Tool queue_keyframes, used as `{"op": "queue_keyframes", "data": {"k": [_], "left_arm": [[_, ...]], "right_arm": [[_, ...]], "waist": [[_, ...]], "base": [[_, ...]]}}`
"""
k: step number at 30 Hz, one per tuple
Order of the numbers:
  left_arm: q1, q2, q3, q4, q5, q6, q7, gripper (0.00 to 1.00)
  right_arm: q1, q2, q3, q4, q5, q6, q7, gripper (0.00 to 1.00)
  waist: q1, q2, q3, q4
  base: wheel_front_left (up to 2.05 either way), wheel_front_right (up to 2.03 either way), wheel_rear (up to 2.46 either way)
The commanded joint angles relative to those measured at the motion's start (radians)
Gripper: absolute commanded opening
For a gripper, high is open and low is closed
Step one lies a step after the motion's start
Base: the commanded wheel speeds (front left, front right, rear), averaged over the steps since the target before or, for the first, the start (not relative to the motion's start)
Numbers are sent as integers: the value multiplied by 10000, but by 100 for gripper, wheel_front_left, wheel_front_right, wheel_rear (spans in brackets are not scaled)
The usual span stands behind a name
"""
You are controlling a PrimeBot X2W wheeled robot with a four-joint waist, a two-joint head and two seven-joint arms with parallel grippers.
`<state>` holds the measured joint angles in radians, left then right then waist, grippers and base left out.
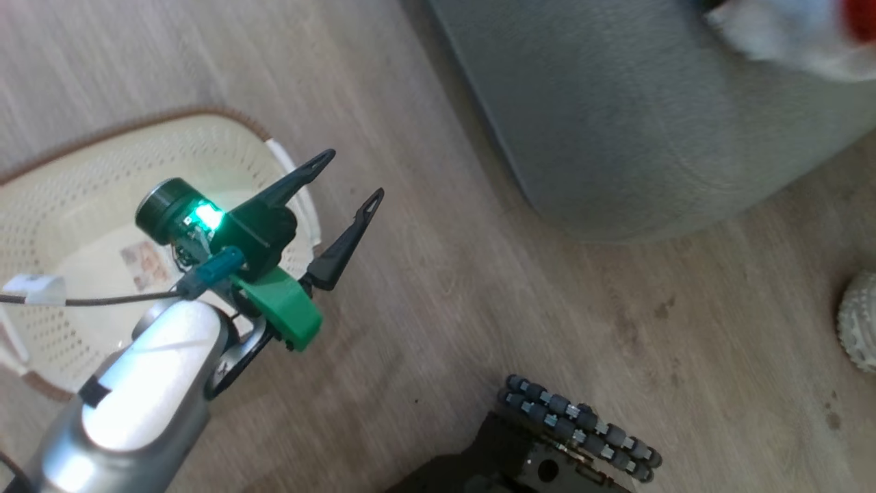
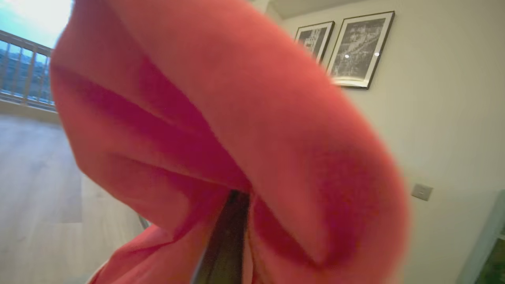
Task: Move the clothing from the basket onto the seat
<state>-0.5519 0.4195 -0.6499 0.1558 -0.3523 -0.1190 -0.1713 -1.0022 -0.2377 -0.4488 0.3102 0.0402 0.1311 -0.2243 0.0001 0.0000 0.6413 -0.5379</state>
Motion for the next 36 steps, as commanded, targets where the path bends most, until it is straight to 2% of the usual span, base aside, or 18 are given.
{"op": "queue_keyframes", "data": {"k": [1, 5, 9, 17, 20, 21, 22, 23, 30, 36], "left_arm": [[-20, 259, 296, -442, -33, 68, 33, 100], [14, 493, 354, -689, -65, 91, 82, 100], [68, 747, 335, -709, -79, 65, 47, 100], [151, 1047, 164, -698, -62, 21, -66, 100], [161, 1141, 140, -680, -76, 13, -98, 100], [164, 1164, 140, -671, -86, 12, -109, 100], [167, 1180, 139, -655, -96, 11, -120, 100], [160, 1188, 140, -639, -109, 11, -132, 100], [18, 964, 96, -360, -197, 18, -313, 100], [-96, 572, 75, 147, -300, 60, -553, 100]], "right_arm": [[-448, -492, -303, -189, -197, -4, 219, 0], [-1304, -1044, -1502, 244, -926, -4, 954, 0], [-1772, -1148, -2801, 639, -1591, -4, 1884, 0], [-1660, -73, -4987, 1450, -2227, -4, 3315, 0], [-1641, 374, -5519, 1722, -2286, -4, 3477, 0], [-1635, 525, -5686, 1820, -2295, -4, 3526, 9], [-1640, 670, -5840, 1917, -2285, -4, 3542, 42], [-1614, 759, -5891, 2000, -2313, -4, 3507, 100], [-861, 1004, -5013, 2633, -2016, -4, 2478, 100], [379, 819, -3741, 3019, -1457, -4, 1526, 100]], "waist": [[-1, 0, 343, 347], [-1, 0, 775, 767], [-1, 0, 1187, 1134], [-1, 0, 1934, 1681], [-1, 0, 2122, 1775], [-1, 0, 2158, 1793], [-1, 0, 2175, 1803], [-1, 0, 2192, 1815], [-1, 0, 1870, 1849], [-1, 0, 1168, 1934]], "base": [[0, 0, 0], [0, 0, 0], [0, 0, 0], [0, 0, 0], [0, 0, 0], [0, 0, 0], [0, 0, 0], [0, 0, 0], [0, 0, 0], [0, 0, 0]]}}
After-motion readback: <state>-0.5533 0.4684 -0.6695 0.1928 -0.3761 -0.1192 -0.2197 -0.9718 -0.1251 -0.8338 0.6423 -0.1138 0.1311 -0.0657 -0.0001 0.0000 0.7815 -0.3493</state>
